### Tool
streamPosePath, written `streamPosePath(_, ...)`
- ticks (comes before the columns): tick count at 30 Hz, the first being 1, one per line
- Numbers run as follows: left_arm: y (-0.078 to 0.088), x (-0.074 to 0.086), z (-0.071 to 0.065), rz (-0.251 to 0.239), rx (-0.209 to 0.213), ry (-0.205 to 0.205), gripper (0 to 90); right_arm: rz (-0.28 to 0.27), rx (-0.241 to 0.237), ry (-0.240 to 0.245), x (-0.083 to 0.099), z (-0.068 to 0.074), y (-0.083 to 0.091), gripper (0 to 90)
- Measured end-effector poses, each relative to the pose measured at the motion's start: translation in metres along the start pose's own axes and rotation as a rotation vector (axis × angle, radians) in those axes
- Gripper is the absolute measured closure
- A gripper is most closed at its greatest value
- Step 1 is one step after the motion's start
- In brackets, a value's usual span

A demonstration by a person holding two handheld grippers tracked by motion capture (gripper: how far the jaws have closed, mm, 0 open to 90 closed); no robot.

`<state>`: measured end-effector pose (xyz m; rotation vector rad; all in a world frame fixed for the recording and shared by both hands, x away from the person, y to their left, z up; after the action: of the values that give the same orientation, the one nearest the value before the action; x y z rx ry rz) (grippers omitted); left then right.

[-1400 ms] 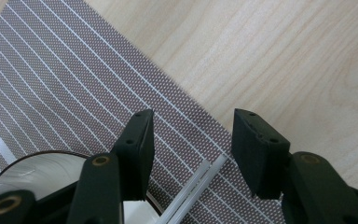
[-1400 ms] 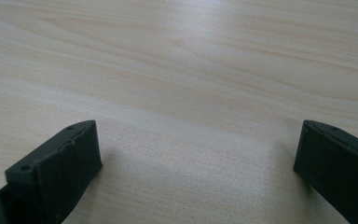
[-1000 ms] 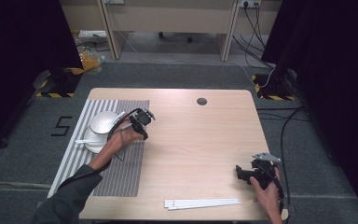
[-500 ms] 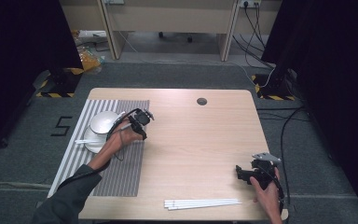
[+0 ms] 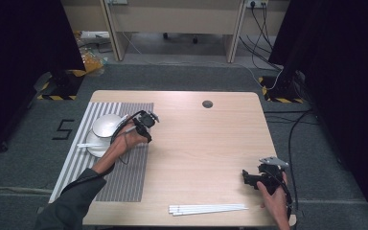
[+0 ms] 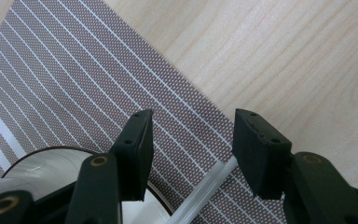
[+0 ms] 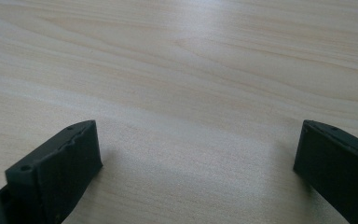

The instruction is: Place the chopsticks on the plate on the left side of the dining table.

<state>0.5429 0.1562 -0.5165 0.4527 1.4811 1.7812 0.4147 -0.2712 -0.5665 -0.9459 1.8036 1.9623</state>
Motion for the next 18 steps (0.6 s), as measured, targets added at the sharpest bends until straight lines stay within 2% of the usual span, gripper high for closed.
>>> streamPosePath(18,0.0000,0.0043,0.0020,0.016,-0.007,-0.004,47.3,0.000,-0.001,0.000,0.0000,0.0001,0.0000,0.6)
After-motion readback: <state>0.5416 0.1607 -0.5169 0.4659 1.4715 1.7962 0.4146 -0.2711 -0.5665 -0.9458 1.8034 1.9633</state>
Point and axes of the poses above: each handheld gripper's, and its own axes: y roughly backward along the jaws, x roughly out of its underside, z roughly to its left, the point moved 7 cm from there along -y, roughly forward along the jaws, and after that the axes turned 4 degrees about z, right-handed, at the moved point
